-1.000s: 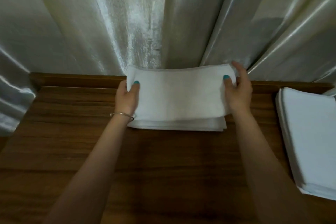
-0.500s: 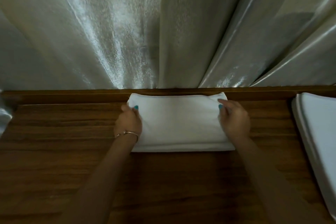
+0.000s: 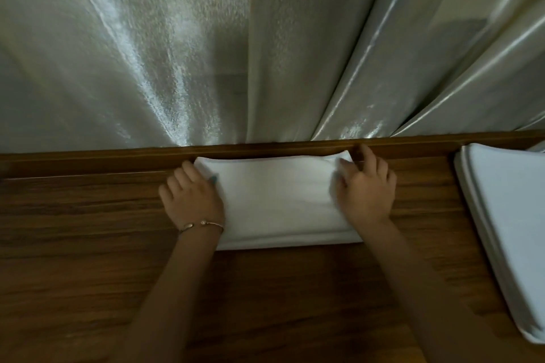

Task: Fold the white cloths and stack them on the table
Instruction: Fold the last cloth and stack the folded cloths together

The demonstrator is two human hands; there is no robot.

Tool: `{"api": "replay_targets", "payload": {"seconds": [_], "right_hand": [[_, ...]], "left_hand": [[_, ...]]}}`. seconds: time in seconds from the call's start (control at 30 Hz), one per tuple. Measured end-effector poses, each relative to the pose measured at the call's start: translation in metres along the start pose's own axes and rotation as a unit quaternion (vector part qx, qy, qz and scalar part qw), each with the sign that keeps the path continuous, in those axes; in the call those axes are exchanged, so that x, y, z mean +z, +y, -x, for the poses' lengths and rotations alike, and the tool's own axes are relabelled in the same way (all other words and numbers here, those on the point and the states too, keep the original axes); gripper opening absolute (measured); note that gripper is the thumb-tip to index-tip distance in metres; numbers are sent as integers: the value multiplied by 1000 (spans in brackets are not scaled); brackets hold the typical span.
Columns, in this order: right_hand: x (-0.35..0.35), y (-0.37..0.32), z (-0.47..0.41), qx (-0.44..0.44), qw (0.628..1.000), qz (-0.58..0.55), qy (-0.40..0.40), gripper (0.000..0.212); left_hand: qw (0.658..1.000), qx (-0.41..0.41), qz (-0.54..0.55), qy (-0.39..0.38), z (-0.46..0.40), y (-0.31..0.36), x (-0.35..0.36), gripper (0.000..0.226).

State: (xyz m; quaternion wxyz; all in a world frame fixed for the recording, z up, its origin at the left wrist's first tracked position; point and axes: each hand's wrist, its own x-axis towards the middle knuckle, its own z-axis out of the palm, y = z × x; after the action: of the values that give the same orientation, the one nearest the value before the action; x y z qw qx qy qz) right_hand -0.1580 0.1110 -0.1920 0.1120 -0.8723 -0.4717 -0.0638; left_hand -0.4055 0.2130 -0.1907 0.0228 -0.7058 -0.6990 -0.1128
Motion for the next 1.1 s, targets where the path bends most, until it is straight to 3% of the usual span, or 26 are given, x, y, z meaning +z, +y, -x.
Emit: {"api": "replay_targets", "payload": {"seconds": [0.07,0.13,0.23,0.3,0.47,0.57,0.7,0.77,0.83,0.9,1.0,1.1], "right_hand": [[-7,-15,3,-64,997,-33,-33,45],[0,-30,10,-104,987,-33,-119,56],[23,-30,22,-78,980,-15,-182,64],[31,-28,24,-63,979,-4,-193,64],[15,-33,14,-62,970,13,-236,64],[15,-23,20,-34,975,15,-217,67],[24,-17,26,-20,971,5,-239,66],[20,-15,19,-21,969,-39,-243,67],[13,-11,12,43,965,-185,-179,72],[8,-7,7,189,931,-296,-104,81],[0,-7,-3,343,875,-312,-135,98],[-7,-11,-8,366,856,-322,-170,94]], "left_hand": [[996,71,40,22,9,21,-9,50],[989,131,42,-47,23,40,-9,60],[976,75,28,-201,29,38,14,77],[968,46,25,-247,27,32,26,84],[961,49,26,-272,22,30,6,86],[964,32,32,-262,22,8,7,86],[946,24,69,-316,17,0,12,85],[948,27,118,-296,16,-2,11,83],[946,-20,232,-223,13,-8,7,83],[932,-109,308,-158,8,-14,1,89],[910,-229,285,-196,1,-18,-7,101],[894,-261,268,-248,-2,-20,-10,105]]}}
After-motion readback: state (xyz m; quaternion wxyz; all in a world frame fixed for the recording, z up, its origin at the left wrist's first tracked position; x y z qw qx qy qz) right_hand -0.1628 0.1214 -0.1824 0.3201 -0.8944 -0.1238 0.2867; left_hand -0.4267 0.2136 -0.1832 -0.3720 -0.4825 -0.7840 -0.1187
